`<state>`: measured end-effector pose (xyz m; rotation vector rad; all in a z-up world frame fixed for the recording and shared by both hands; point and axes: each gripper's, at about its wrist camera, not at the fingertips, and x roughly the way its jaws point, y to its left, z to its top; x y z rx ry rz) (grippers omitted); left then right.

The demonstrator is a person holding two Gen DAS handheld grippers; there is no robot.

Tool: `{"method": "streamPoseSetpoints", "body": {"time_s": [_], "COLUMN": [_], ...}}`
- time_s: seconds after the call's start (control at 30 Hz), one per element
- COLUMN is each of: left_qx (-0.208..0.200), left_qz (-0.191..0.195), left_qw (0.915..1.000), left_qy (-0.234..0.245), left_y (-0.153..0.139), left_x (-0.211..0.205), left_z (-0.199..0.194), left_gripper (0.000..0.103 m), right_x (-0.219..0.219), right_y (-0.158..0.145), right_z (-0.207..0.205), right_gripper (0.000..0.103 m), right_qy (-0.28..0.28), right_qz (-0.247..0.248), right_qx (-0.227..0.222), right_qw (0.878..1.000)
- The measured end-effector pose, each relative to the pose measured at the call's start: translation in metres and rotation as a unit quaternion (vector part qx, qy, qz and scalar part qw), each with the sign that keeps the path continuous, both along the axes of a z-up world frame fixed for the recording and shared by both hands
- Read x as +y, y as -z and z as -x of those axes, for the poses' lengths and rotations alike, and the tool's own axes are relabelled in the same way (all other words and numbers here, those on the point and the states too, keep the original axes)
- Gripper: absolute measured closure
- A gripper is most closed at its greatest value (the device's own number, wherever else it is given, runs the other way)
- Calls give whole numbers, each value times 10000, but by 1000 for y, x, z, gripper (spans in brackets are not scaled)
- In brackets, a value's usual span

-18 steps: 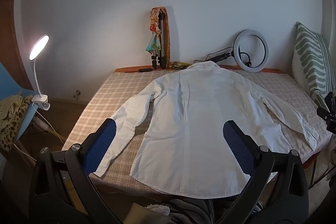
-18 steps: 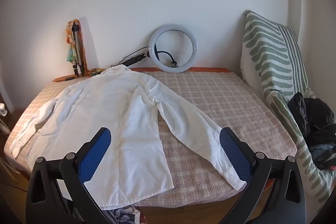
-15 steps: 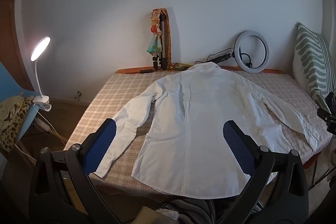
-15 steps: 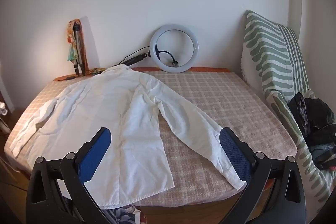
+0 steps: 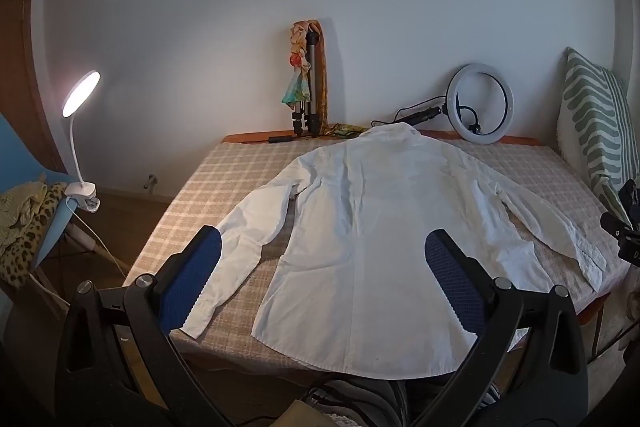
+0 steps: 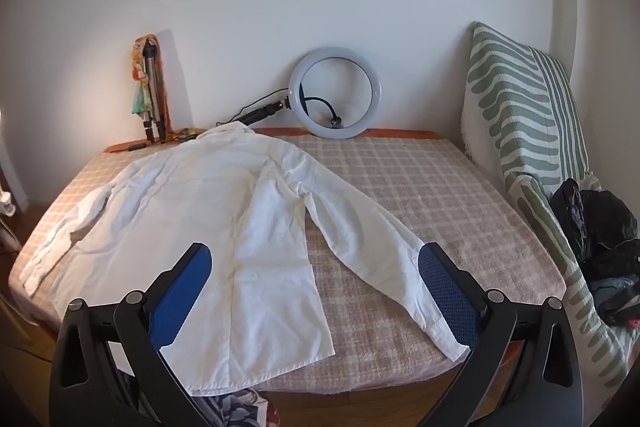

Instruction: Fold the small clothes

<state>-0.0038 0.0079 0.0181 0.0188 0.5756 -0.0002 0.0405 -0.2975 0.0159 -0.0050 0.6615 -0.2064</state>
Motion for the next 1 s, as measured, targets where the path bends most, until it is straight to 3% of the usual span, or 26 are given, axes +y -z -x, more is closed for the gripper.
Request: {"method": "streamPoseSetpoints", "body": {"time_s": [1.0], "left_qx": [-61], "left_qz": [35], "left_qw": [9999], "left_qy": [-114], "left_y": [6], "left_x": [-3], "left_z": [2], "left_gripper": [0], "right_x": [-7], "right_y": [5], "right_z": [-2], "right_gripper": [0], "right_qy": [29], "right_qz": [-105], "right_qx": [17], "right_qw": [9999]}}
